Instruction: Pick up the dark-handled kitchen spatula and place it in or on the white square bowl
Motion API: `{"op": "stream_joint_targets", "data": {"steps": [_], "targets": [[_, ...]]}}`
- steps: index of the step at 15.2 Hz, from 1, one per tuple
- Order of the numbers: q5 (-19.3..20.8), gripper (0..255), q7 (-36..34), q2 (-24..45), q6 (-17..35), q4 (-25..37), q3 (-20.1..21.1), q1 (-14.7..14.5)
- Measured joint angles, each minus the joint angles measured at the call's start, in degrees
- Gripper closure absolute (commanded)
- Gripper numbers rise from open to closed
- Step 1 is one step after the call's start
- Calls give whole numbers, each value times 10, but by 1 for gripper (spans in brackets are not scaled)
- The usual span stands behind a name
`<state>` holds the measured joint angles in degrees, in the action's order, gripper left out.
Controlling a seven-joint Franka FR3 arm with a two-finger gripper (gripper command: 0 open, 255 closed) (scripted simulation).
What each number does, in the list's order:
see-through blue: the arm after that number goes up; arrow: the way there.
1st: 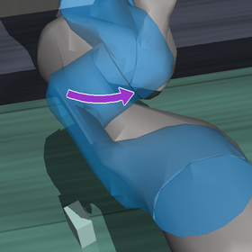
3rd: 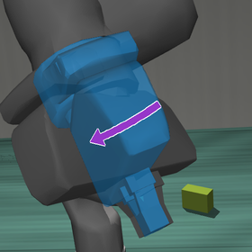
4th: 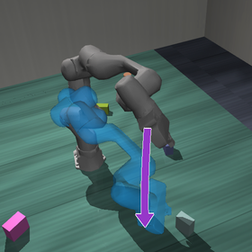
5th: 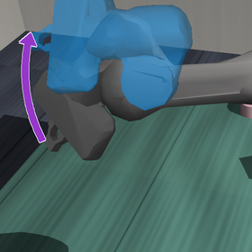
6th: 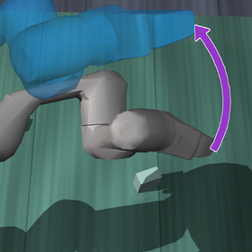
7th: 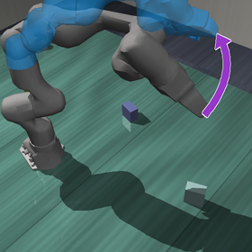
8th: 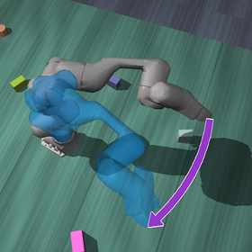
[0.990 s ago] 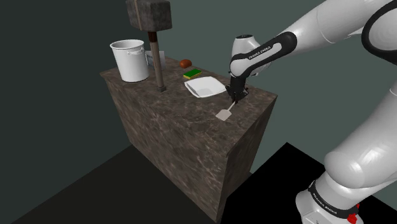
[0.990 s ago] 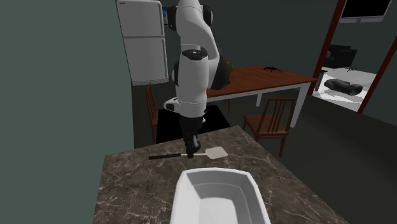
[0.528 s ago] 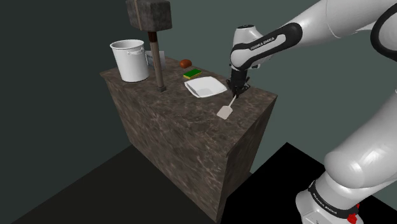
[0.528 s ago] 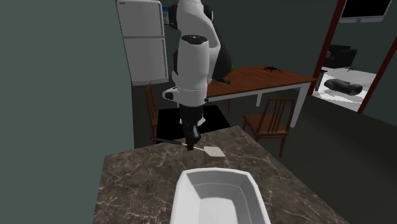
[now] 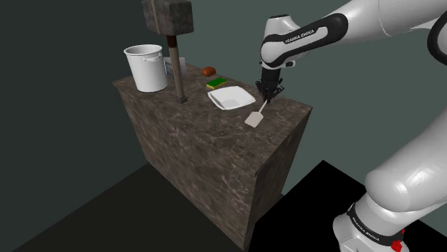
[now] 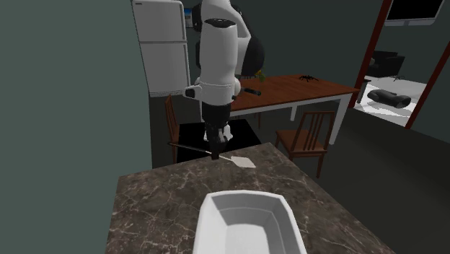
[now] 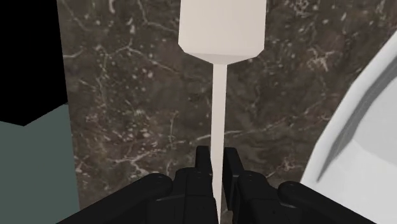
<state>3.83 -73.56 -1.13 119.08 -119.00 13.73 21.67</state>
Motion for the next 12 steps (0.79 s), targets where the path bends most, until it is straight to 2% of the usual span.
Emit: {"op": "stream_joint_targets", "data": {"steps": [6,12], "targets": [[-3,255,3,-4,-41,38,0,0],[33,255,-39,128,-87,208,14,-23]]}}
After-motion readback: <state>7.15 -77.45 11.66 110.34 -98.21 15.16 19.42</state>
